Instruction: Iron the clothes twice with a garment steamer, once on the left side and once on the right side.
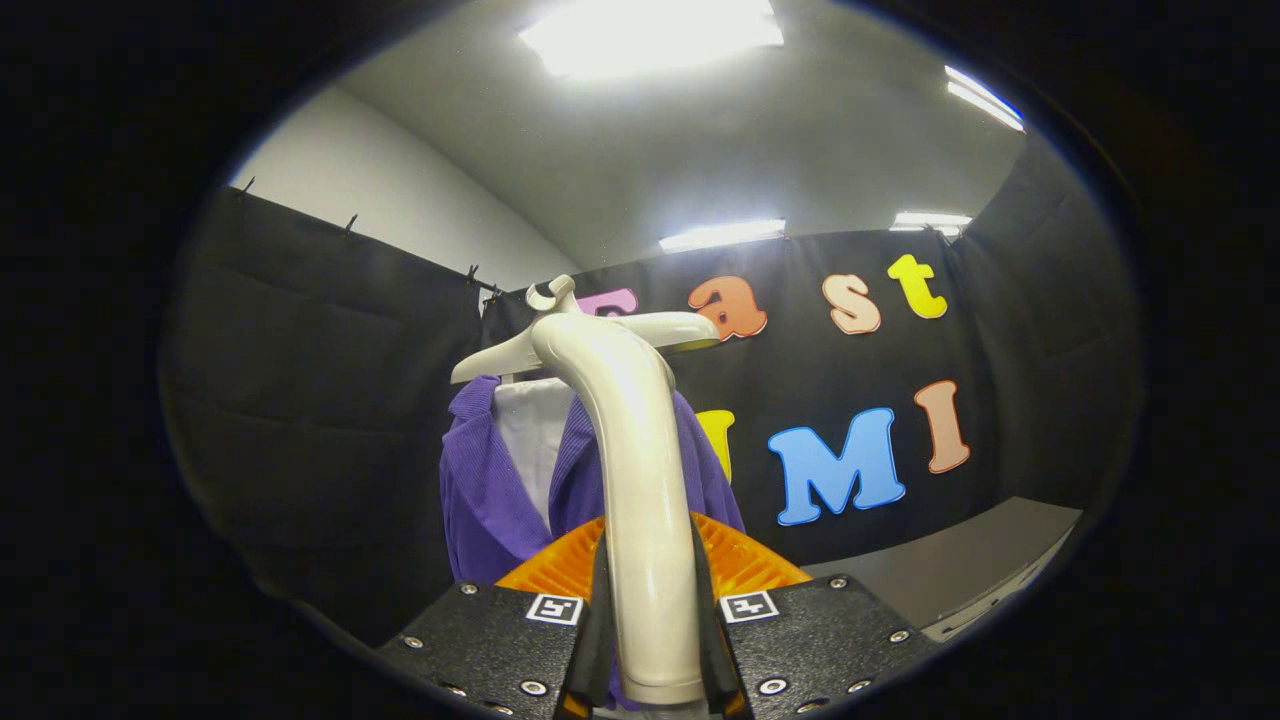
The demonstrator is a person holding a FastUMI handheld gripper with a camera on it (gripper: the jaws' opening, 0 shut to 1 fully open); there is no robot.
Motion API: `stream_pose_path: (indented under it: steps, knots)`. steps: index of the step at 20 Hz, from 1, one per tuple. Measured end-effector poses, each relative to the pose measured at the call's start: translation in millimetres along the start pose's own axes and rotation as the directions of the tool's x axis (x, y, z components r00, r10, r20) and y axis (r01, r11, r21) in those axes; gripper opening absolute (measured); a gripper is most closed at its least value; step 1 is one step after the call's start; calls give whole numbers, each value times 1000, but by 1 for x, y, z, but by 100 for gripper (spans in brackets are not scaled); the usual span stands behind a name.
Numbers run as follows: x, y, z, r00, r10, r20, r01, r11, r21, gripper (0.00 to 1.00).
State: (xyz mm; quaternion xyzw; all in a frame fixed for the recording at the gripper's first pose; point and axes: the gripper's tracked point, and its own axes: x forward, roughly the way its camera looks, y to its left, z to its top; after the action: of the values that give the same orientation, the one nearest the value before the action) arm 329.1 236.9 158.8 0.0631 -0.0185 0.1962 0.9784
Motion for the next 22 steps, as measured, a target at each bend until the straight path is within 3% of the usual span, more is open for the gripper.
stream_pose_path:
  steps: [7,22]
  knots:
    - [14,38,-69,992,37,-121,-44,998,-50,35]
    - [-30,20,-180,952,-47,-301,32,998,-55,35]
